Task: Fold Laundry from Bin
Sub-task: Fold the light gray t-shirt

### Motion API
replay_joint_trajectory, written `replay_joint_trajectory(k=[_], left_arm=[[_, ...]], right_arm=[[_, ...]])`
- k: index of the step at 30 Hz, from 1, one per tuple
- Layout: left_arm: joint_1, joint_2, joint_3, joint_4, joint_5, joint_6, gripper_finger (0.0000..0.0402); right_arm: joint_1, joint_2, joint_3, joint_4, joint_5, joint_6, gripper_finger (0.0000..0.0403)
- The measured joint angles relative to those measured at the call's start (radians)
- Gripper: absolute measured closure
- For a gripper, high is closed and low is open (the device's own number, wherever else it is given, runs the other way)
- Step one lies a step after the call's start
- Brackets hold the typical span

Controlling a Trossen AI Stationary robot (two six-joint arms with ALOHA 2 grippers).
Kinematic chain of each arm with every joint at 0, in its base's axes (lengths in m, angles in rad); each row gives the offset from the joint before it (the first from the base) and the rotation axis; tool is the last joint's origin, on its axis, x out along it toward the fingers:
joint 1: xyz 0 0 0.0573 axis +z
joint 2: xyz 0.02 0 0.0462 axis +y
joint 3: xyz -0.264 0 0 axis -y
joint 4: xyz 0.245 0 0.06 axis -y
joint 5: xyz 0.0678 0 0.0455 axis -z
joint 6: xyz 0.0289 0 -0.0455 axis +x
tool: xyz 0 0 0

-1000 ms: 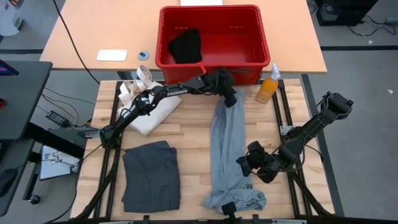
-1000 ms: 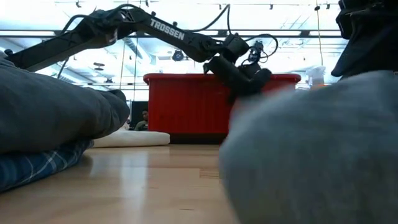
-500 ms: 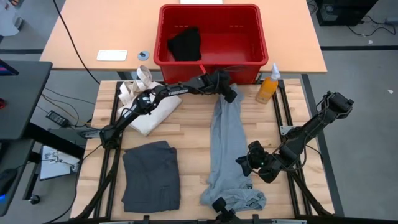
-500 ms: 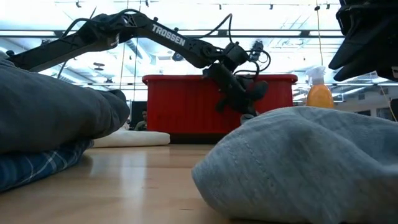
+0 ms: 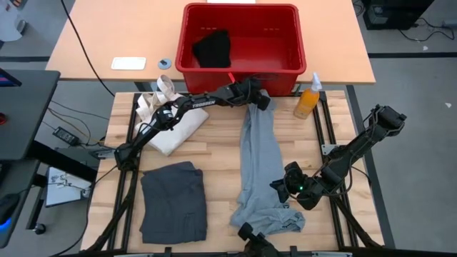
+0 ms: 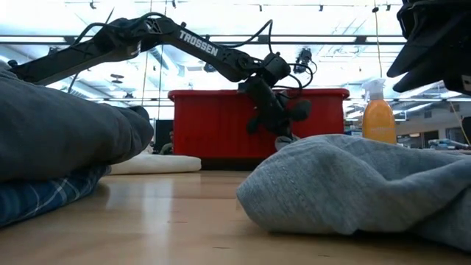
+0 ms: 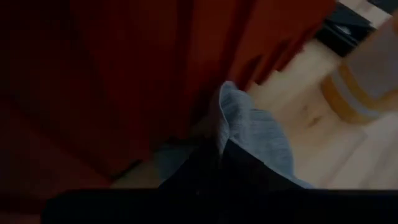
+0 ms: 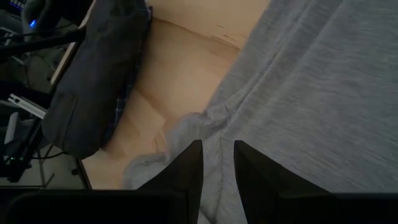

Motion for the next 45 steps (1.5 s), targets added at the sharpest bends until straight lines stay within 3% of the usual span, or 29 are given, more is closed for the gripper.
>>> replay_joint_trajectory(k=[4, 13, 18, 27, 35, 45], left_arm=[[-0.006, 0.0, 0.0, -0.007, 0.037, 0.005, 0.033], [-0.013, -0.009, 0.0, -0.048, 0.05, 0.023, 0.0192], [-0.018, -0.043, 0.002, -0.064, 0.056, 0.117, 0.0151], [-0.083, -0.145, 0.0, -0.173, 0.283, 0.247, 0.0169], [-0.219, -0.298, 0.002, -0.297, 0.286, 0.404, 0.021], [-0.429, -0.258, 0.001, -0.33, 0.286, 0.372, 0.0243]], right_arm=[[0.0, 0.0, 0.0, 0.009, 0.0, -0.015, 0.0304], [0.002, -0.01, 0.0, -0.021, -0.061, 0.01, 0.0305], [0.01, -0.068, 0.0, -0.099, -0.084, 0.049, 0.0311], [0.057, -0.239, 0.0, -0.266, -0.194, 0.092, 0.032], [0.186, -0.304, 0.0, -0.372, -0.219, 0.097, 0.032], [0.317, -0.224, 0.0, -0.36, -0.209, 0.129, 0.0319]])
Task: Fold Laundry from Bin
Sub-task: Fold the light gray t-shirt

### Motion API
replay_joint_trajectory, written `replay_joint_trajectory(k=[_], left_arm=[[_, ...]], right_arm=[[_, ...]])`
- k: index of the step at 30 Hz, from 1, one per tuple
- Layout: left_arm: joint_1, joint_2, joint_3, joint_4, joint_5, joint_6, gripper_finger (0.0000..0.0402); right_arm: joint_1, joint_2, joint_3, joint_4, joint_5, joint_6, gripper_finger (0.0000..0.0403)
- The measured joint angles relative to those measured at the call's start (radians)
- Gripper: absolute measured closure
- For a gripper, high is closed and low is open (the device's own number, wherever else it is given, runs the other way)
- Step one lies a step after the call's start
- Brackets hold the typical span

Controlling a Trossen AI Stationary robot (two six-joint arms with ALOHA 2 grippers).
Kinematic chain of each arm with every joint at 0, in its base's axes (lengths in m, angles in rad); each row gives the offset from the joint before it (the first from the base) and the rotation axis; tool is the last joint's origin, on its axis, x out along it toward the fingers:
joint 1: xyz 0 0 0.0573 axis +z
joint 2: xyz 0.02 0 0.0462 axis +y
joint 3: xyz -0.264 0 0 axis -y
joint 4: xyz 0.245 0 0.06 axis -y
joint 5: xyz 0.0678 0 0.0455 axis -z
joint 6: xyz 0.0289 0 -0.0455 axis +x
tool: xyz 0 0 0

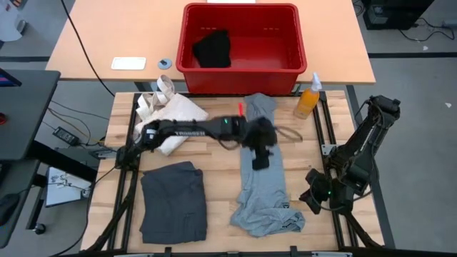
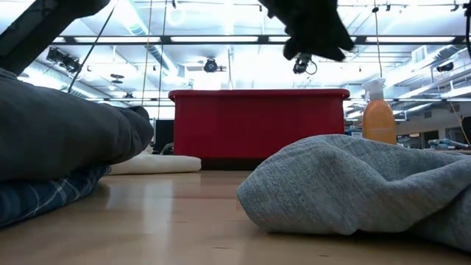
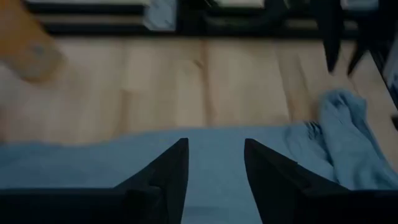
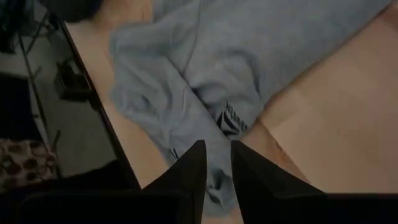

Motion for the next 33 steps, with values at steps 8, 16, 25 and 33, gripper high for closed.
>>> replay_joint_trajectory(k=[8, 16, 25, 33], left_arm=[[-0.047, 0.066, -0.048, -0.041, 0.107, -0.079, 0.0247], [-0.052, -0.032, -0.463, 0.074, 0.268, -0.257, 0.0247], [-0.063, -0.173, -0.687, 0.378, 0.298, -0.482, 0.0247], [-0.146, -0.183, -0.651, 0.622, 0.274, -0.457, 0.0247]], right_arm=[[0.063, 0.024, 0.0, 0.06, 0.045, 0.022, 0.0319], [0.082, 0.025, 0.0, 0.081, 0.138, 0.05, 0.0319], [0.081, 0.06, 0.0, 0.085, 0.117, 0.05, 0.0319], [0.074, 0.237, -0.001, 0.19, 0.034, -0.11, 0.0298]])
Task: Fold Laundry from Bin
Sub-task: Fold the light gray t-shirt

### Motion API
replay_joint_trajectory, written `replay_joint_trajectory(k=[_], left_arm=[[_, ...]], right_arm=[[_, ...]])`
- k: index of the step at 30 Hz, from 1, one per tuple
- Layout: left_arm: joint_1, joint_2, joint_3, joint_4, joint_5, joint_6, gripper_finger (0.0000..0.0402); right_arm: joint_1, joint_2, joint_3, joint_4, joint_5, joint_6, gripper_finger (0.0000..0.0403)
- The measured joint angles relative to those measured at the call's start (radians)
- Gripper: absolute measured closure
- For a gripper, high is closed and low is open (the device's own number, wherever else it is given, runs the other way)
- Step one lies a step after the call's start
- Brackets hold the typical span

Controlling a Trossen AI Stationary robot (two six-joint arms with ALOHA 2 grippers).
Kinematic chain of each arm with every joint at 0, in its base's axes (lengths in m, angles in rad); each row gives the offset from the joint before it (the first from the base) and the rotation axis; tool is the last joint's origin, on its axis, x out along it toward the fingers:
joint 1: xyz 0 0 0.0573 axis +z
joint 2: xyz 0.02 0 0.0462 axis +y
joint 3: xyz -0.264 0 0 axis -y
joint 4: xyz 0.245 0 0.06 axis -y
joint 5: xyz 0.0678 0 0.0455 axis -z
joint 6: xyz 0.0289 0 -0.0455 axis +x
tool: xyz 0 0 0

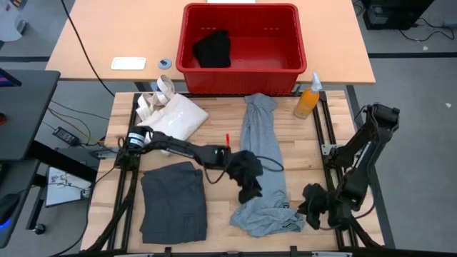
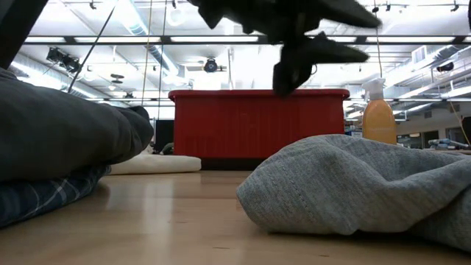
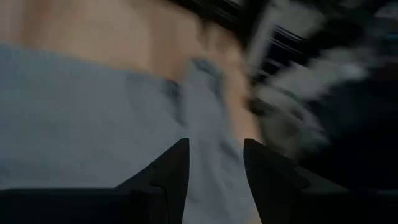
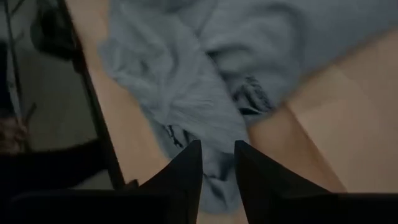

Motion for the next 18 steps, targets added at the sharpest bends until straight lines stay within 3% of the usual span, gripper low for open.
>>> replay_joint_trajectory(k=[3, 5, 11, 15, 18], left_arm=[[0.005, 0.013, -0.001, 0.008, -0.203, 0.038, 0.0247], [0.025, 0.015, -0.002, -0.002, -0.258, 0.03, 0.0247], [0.112, 0.015, -0.002, 0.031, -0.26, 0.02, 0.0247], [0.17, 0.015, -0.001, 0.13, -0.169, 0.006, 0.0247], [0.204, 0.015, -0.001, 0.162, -0.162, 0.027, 0.0247]], right_arm=[[-0.025, 0.103, 0.0, 0.119, -0.003, -0.167, 0.0296], [-0.041, 0.175, 0.0, 0.182, -0.025, -0.236, 0.0297], [-0.055, 0.334, 0.0, 0.355, -0.148, -0.245, 0.0298], [-0.033, 0.381, 0.001, 0.536, -0.221, -0.243, 0.0298], [-0.012, 0.382, 0.002, 0.607, -0.233, -0.234, 0.0299]])
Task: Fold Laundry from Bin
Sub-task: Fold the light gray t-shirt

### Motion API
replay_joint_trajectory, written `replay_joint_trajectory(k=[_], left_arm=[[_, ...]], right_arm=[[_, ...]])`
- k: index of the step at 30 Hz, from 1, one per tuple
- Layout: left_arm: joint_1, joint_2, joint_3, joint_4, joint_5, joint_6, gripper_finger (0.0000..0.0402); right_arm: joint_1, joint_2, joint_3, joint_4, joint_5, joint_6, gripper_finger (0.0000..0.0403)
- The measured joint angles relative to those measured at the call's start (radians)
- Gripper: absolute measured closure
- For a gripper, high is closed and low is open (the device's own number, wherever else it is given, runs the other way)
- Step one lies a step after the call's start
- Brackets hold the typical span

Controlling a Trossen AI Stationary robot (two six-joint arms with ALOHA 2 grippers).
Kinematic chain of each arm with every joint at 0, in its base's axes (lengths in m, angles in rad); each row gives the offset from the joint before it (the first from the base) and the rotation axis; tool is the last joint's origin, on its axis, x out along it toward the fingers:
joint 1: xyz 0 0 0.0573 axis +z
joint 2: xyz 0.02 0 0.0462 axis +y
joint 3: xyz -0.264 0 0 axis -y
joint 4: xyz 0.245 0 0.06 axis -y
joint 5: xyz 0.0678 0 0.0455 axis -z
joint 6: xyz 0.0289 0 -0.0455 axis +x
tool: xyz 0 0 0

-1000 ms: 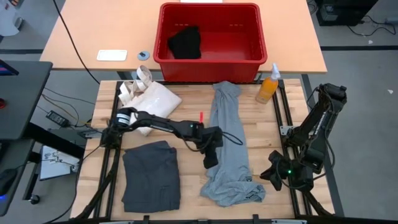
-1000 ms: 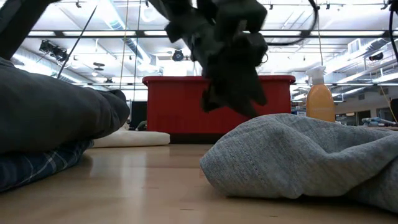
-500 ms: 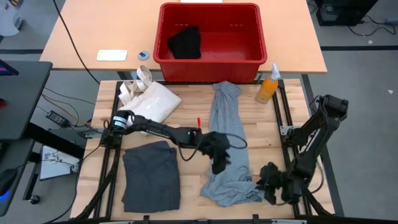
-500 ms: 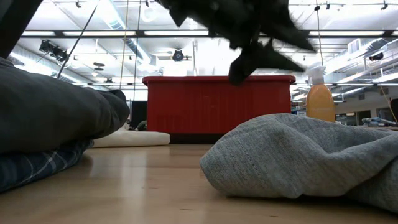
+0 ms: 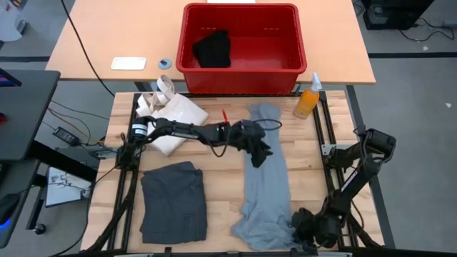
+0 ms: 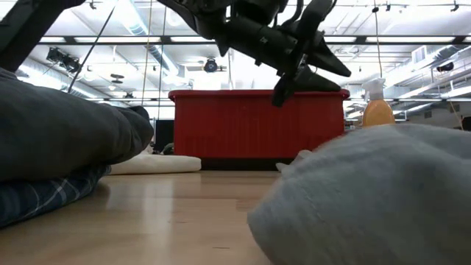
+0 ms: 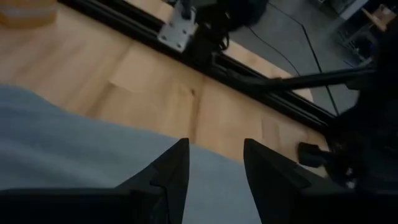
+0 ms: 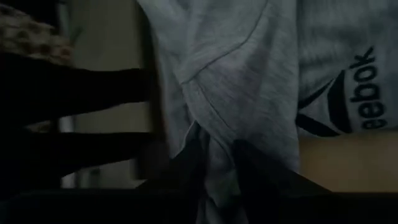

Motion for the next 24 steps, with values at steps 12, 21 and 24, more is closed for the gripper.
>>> replay_joint_trajectory(k=[12, 21, 24], left_arm=[[0.14, 0.084, 0.019, 0.101, 0.023, -0.024, 0.0247], [0.193, 0.316, 0.344, 0.063, -0.005, -0.044, 0.0247], [0.217, 0.417, 0.488, -0.027, -0.005, -0.046, 0.0247]], right_arm=[[0.01, -0.004, 0.012, -0.025, -0.041, 0.073, 0.0314], [0.008, -0.006, 0.013, -0.047, -0.045, 0.173, 0.0319], [0.008, -0.006, 0.013, -0.057, -0.045, 0.201, 0.0319]])
